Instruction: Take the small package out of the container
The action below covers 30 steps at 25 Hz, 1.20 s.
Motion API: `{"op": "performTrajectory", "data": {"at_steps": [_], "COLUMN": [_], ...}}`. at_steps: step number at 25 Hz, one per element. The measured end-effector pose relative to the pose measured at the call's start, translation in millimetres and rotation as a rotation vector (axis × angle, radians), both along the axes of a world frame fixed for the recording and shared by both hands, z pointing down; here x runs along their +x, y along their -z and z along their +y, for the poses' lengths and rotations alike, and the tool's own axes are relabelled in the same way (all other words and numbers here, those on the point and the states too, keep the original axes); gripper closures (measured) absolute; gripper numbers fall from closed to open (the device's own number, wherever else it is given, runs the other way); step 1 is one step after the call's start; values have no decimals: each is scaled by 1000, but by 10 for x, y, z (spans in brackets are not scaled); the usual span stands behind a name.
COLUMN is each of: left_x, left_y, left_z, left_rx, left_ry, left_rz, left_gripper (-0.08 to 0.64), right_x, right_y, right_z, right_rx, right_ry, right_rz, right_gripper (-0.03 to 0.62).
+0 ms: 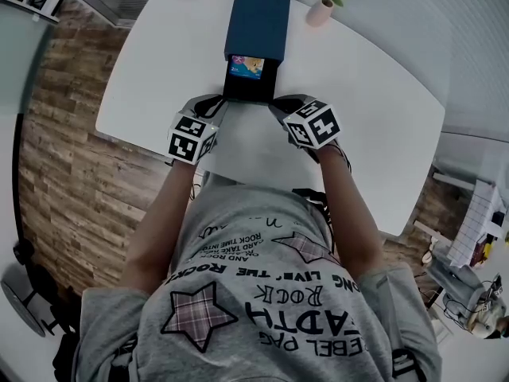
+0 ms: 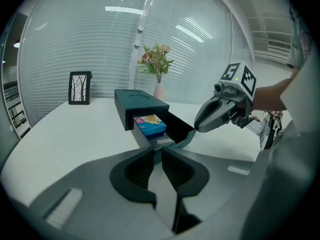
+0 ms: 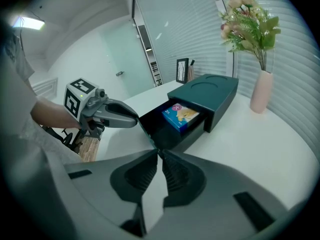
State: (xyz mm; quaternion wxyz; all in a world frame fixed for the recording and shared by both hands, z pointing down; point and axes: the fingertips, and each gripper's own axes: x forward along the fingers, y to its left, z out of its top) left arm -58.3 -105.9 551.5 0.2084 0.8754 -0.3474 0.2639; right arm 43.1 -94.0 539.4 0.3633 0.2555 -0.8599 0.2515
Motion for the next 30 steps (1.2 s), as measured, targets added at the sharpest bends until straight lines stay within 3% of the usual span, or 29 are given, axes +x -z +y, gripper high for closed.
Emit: {"op": "performTrajectory", "data": {"at_steps": [30], "left_x": [-37], "left_y": [-60], "left_z": [496], "left_rx": [-46], "left_ry": [-54], "left_rz": [-8], "left_gripper": [503], "right_x": [-45], "right_y": [-64], "right_z": [483], "right_rx": [-71], "right_ry": [82], "right_rz": [11], "right_gripper": [557]}}
